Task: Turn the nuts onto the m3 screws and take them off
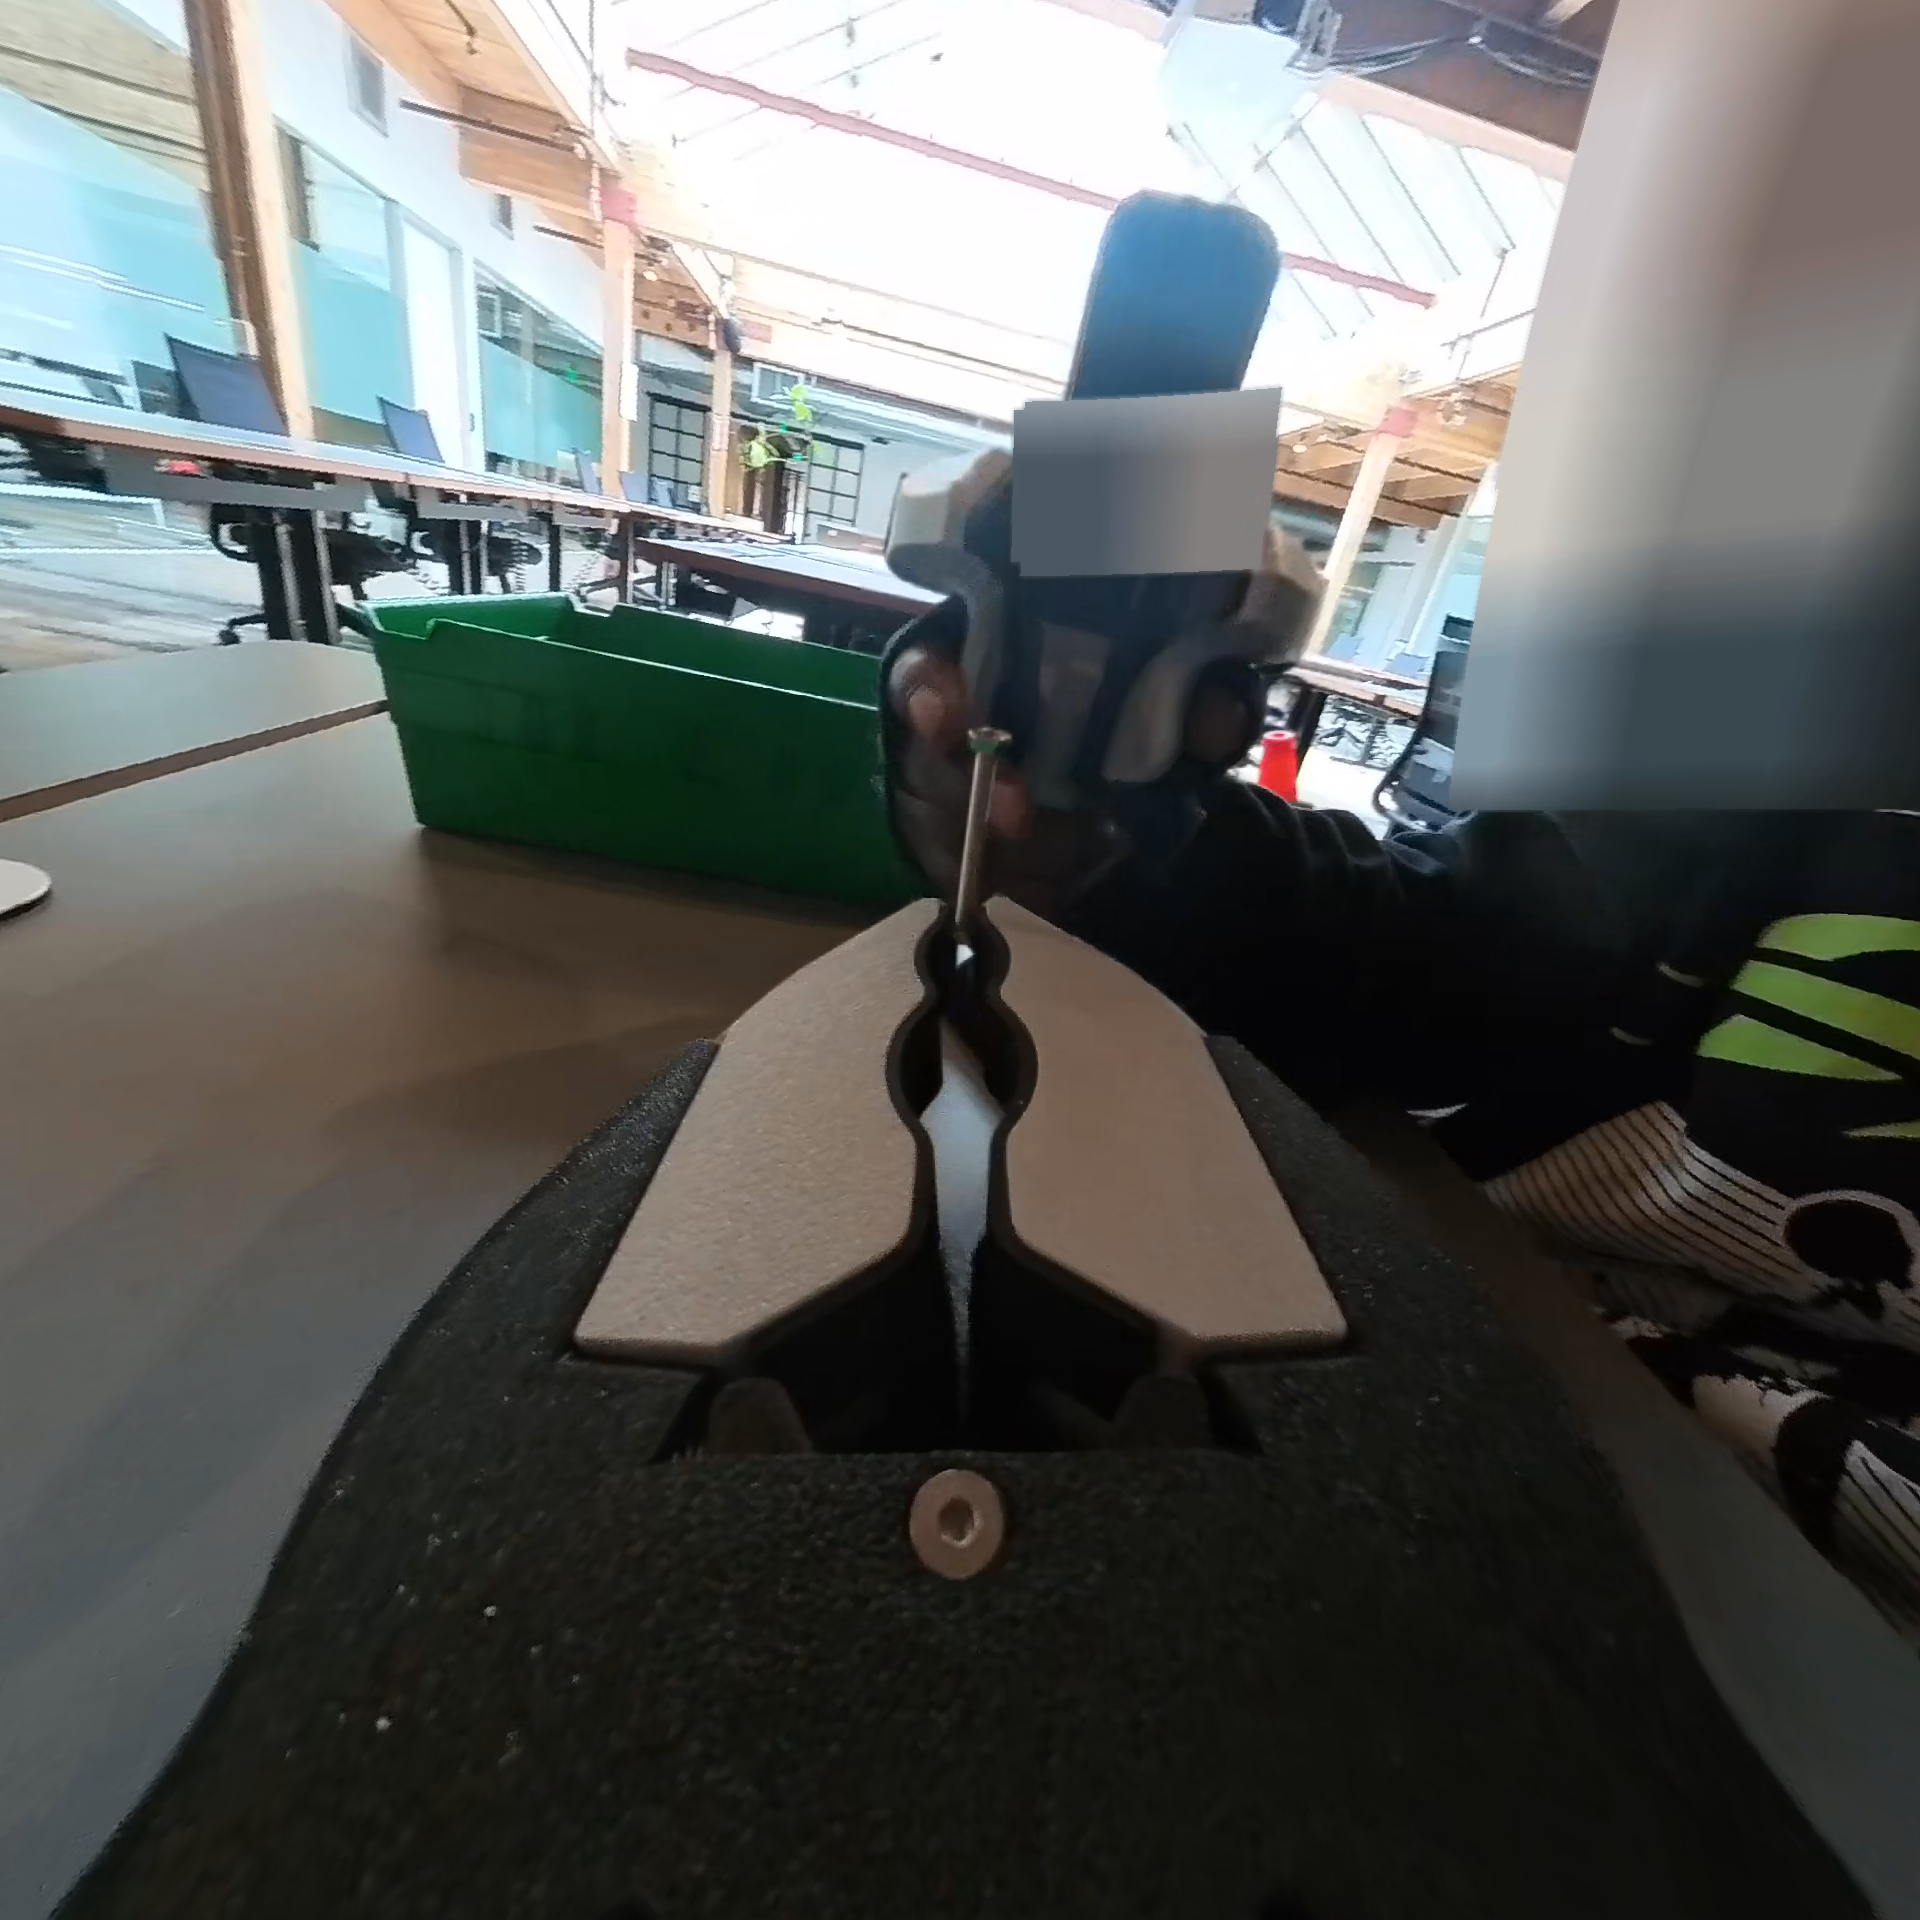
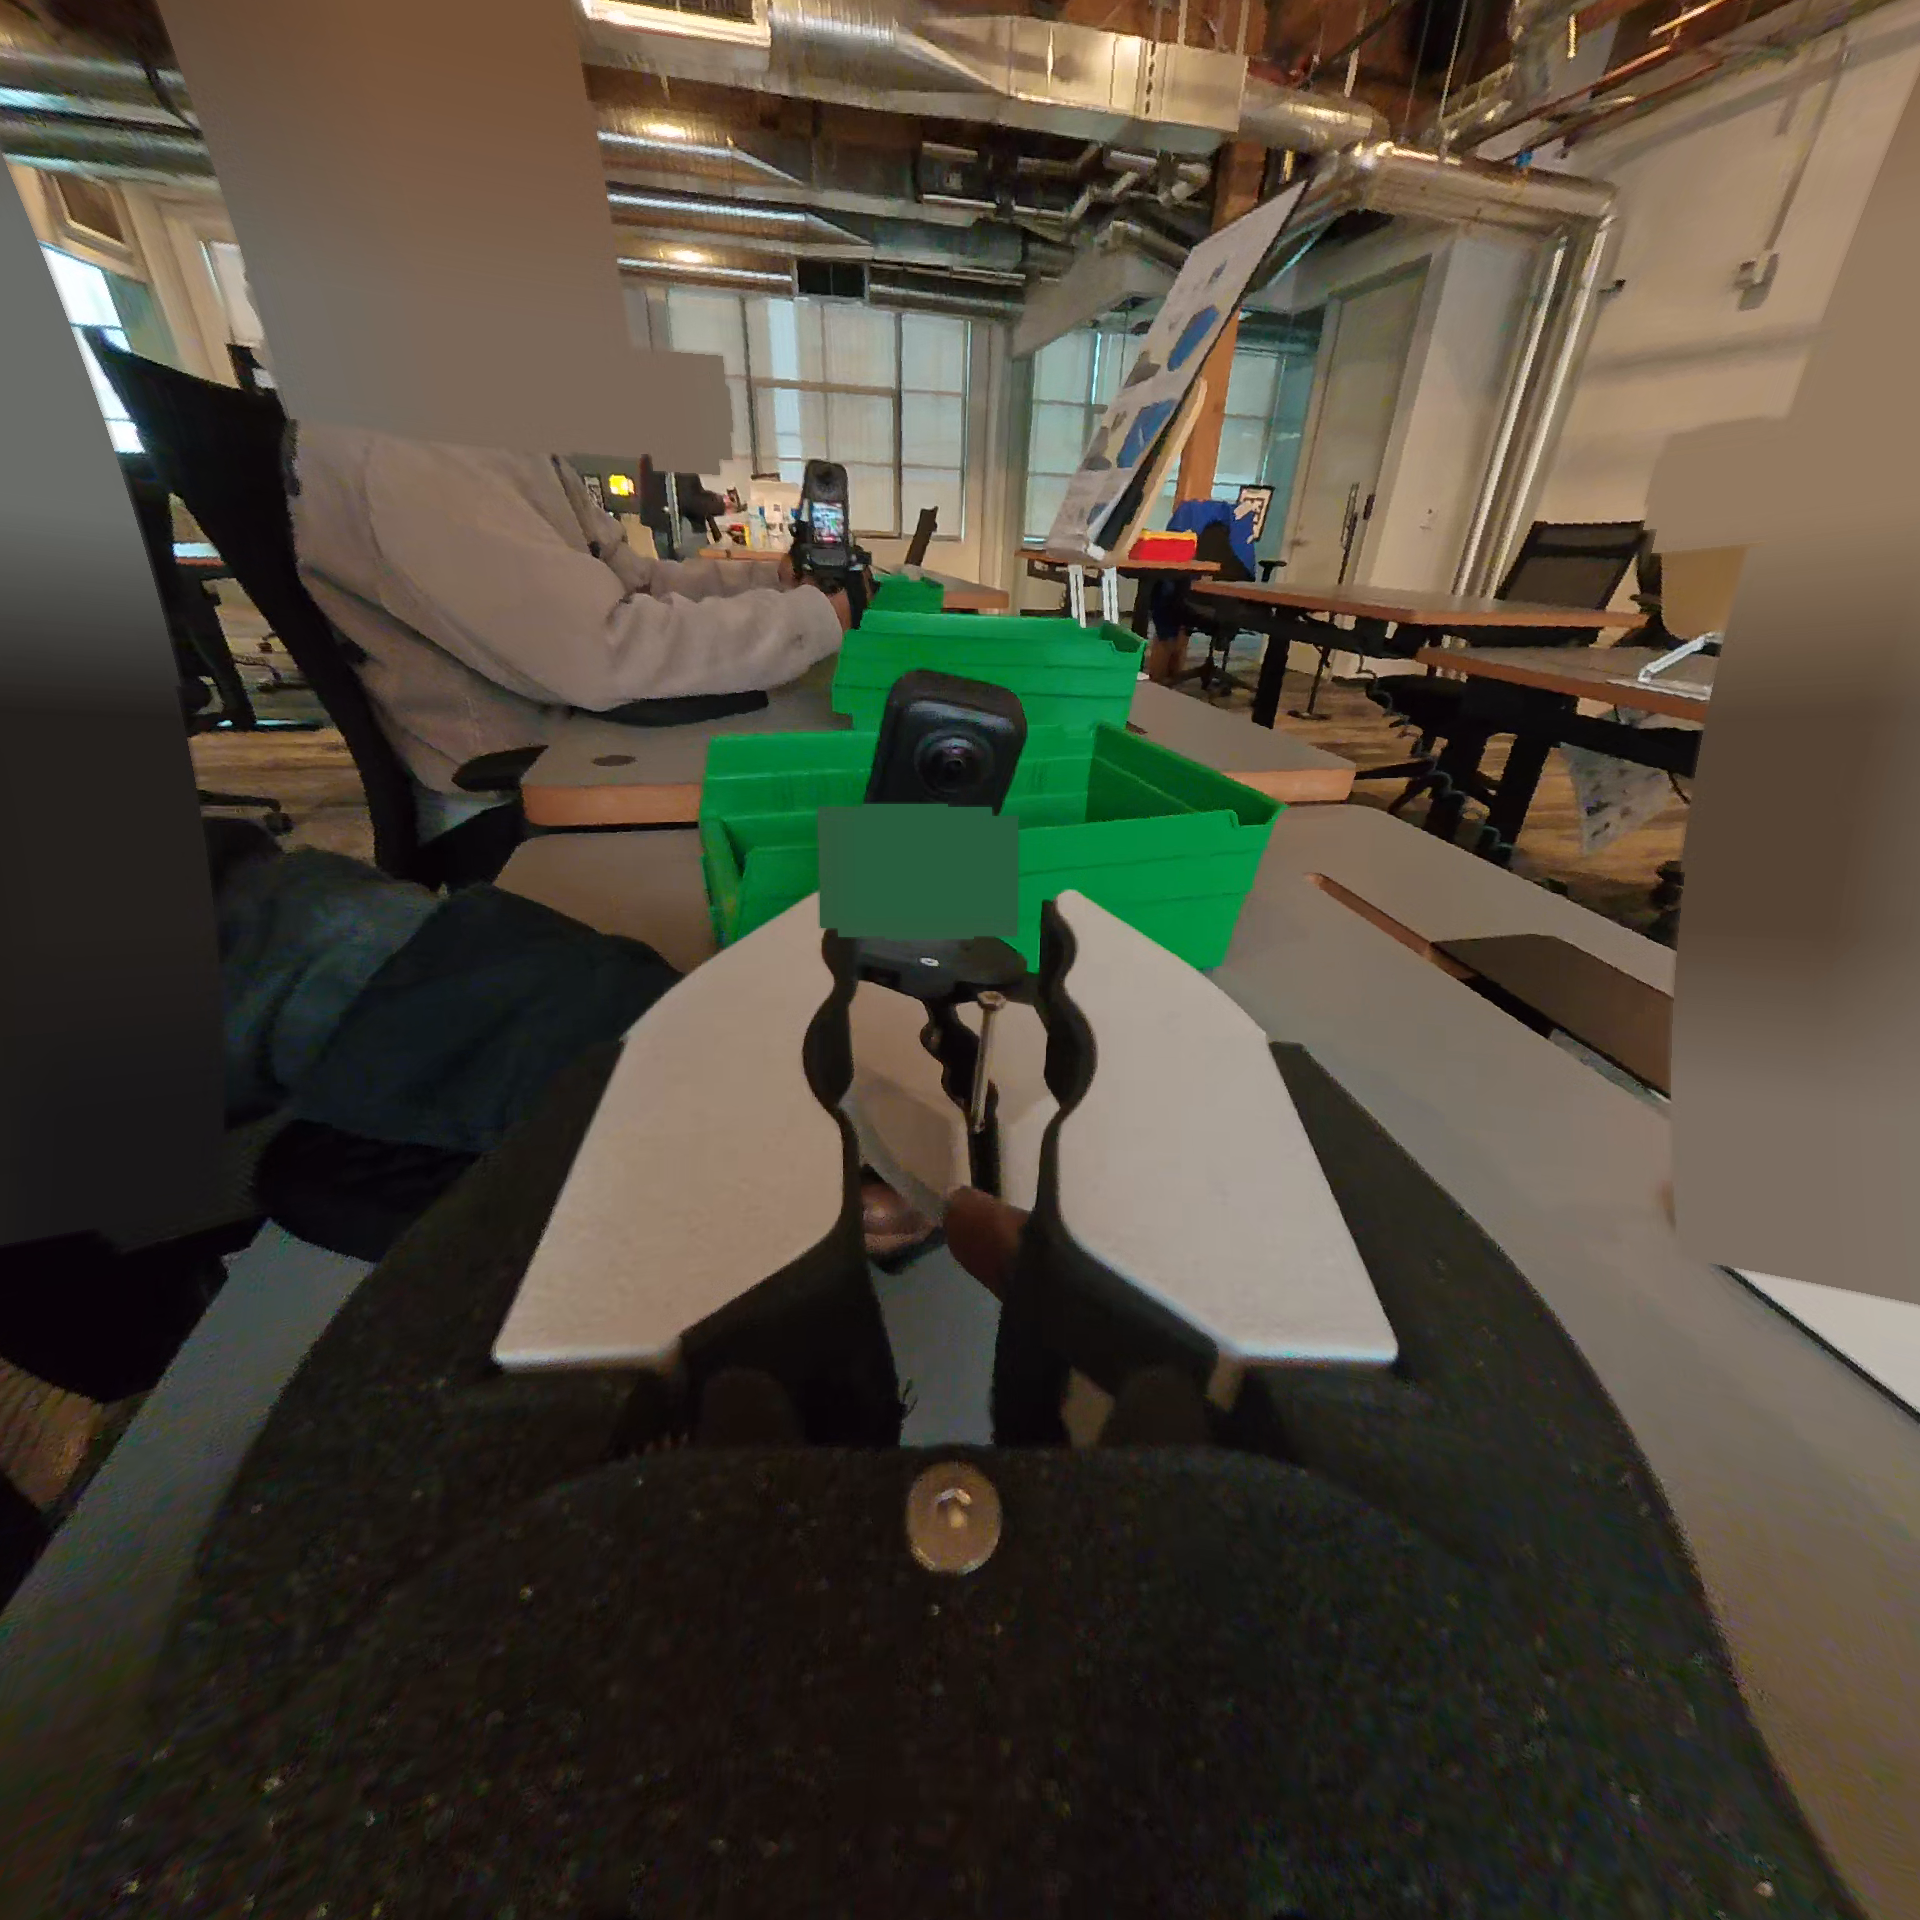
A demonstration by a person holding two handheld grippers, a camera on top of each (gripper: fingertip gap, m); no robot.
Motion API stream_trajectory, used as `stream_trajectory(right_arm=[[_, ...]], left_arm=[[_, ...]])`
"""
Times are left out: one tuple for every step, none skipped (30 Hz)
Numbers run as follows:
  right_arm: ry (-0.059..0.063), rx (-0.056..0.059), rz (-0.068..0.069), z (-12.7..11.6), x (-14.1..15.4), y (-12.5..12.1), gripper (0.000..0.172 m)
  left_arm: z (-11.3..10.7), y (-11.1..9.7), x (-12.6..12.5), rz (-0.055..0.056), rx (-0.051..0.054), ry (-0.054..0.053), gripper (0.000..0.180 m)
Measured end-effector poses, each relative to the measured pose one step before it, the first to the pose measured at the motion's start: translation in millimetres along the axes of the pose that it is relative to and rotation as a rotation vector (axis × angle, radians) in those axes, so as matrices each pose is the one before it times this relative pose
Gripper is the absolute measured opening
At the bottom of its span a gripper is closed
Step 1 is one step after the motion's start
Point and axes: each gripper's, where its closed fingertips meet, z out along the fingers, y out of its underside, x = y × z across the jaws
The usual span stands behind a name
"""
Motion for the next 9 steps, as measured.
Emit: stream_trajectory(right_arm=[[-0.0095,-0.0019,-0.0008,-0.55,-2.00,-1.12,0.032],[-0.0069,-0.0063,-0.0026,-0.14,-1.81,-0.11,0.032],[-0.0059,-0.0051,-0.0032,0.13,-1.63,0.26,0.032],[-0.0067,-0.0060,-0.0019,0.52,-1.68,0.62,0.032],[-0.0067,-0.0060,-0.0027,0.74,-1.59,0.73,0.032],[-0.0060,-0.0068,-0.0033,0.65,-1.55,0.91,0.032],[-0.0054,-0.0101,-0.0026,0.70,-1.29,1.36,0.032],[-0.0039,-0.0117,-0.0018,0.74,-0.98,1.57,0.032],[-0.0009,-0.0086,-0.0030,0.75,-0.56,1.32,0.032]], left_arm=[[0.01,-0.14,1.36,-0.0025,0.0013,0.0115,0.002],[0.08,-0.01,0.95,-0.0017,0.0005,0.0082,0.002],[-0.05,0.02,0.64,-0.0008,-0.0003,0.0052,0.002],[0.09,0.08,0.34,0.0003,-0.0003,0.0022,0.002],[0.03,-0.01,0.21,0.0014,-0.0003,0.0008,0.002],[0.00,0.18,0.42,0.0015,-0.0009,0.0018,0.002],[0.22,0.14,0.12,0.0000,-0.0014,0.0006,0.002],[0.01,0.10,-0.24,-0.0004,-0.0009,-0.0012,0.002],[0.02,0.04,-0.26,-0.0005,0.0004,-0.0021,0.002]])
